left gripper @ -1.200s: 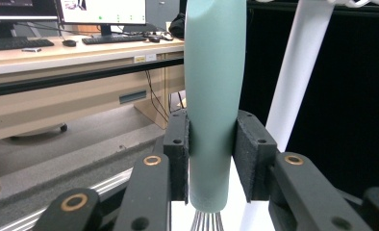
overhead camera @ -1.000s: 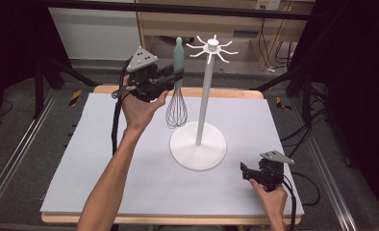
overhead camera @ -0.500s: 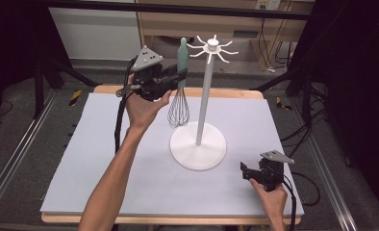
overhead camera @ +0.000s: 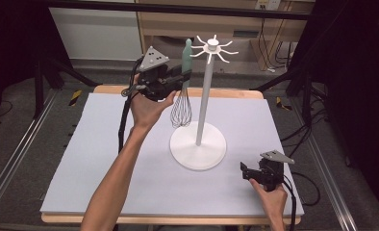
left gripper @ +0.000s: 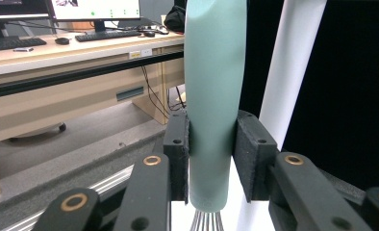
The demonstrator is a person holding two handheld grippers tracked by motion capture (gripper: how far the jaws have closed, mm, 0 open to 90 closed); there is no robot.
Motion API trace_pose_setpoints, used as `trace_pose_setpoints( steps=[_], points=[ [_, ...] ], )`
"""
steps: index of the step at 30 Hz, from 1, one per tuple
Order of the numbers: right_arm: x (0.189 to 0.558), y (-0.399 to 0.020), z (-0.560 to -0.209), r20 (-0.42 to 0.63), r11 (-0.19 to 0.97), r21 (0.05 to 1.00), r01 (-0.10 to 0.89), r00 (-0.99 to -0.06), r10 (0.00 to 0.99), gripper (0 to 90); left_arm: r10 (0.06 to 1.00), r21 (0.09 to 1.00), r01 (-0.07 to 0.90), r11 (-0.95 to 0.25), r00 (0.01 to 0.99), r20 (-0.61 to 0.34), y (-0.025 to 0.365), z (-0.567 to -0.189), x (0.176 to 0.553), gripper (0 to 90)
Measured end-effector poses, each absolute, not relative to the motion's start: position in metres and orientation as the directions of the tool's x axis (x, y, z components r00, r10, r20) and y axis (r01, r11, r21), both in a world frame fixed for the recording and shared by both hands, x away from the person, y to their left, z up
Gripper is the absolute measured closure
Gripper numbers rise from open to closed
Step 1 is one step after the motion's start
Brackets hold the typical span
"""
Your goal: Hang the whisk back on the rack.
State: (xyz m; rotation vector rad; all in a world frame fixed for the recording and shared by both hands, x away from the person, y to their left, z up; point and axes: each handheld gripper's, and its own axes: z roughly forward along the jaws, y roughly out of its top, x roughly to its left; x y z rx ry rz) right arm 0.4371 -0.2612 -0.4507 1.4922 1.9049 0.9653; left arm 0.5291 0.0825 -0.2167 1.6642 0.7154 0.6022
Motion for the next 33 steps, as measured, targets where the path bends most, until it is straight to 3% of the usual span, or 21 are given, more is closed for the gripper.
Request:
trace_pose_setpoints(
  steps=[20,33],
  points=[
    [0.438,-0.26,-0.451,0.021,0.136,0.797,0.588,-0.251,0.968,10.1,0.725,0.982,0.109,-0.152,0.688,0.036,0.079,-0.223,0.528,67.5],
    [0.438,-0.262,-0.452,0.011,0.143,0.796,0.589,-0.249,0.968,10.1,0.718,0.981,0.109,-0.161,0.695,0.04,0.1,-0.242,0.516,54.5]
  ],
)
